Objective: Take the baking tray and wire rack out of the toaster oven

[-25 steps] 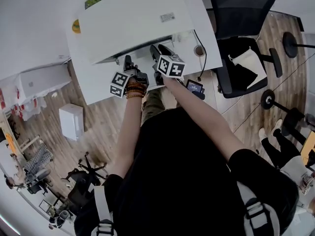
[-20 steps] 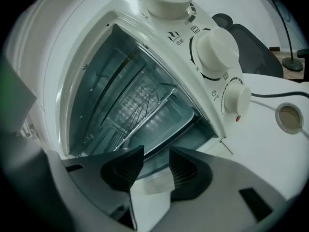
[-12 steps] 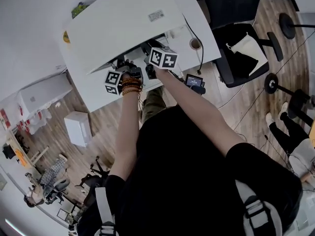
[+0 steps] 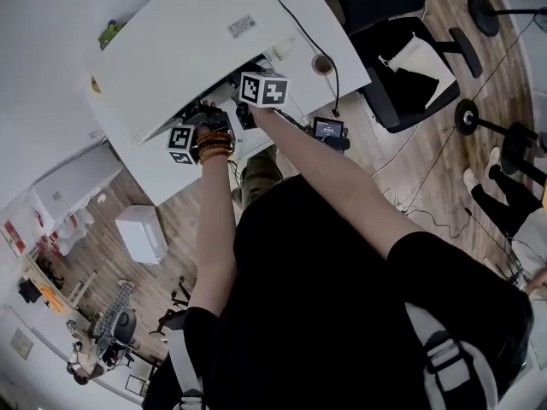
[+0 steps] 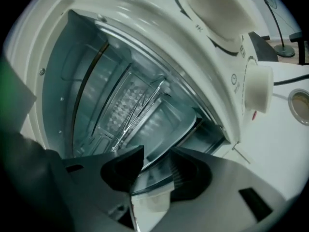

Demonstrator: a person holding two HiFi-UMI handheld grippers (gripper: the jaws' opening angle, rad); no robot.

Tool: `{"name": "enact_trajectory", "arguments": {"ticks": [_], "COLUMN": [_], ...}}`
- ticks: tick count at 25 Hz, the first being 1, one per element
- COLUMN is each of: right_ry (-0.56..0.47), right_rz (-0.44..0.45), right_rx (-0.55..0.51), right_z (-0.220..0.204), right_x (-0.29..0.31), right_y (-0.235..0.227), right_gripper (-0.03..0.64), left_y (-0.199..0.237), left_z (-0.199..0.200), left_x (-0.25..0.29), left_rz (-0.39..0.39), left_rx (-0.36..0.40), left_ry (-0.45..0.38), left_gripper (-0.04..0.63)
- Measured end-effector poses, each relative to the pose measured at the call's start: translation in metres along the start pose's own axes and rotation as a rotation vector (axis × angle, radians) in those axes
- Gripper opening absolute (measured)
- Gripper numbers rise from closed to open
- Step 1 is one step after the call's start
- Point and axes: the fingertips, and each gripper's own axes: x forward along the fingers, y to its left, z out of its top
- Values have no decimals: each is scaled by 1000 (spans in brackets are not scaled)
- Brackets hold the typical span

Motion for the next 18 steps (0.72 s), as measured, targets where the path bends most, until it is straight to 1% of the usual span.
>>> {"name": "enact_trajectory", "arguments": {"ticks": [3,6,11,13,14,18], "right_ry": [14,13,8,-2,-7,-40], "right_rz": [0,-11,-11,-11,-7,43], "right_rx": [-11,-4,18,48,71,209], "right_z": [-1,4,5,6,5,5], "right_x": [6,8,15,16,16,16], "right_y": [1,-4,-2,-3,-4,-4], "right_gripper": [170,169,170,166,159,127], "left_y": [1,0,-3,-5,-6,-7], "left_z": [3,0,3,2,1,1], "left_x": [2,9,16,17,18,17], "left_rz": [6,13,11,3,0,-16], "left_rx": [-4,-1,22,27,27,11], "left_ry": [-2,13,36,46,50,60], "left_gripper": [117,118,123,114,100,95]}}
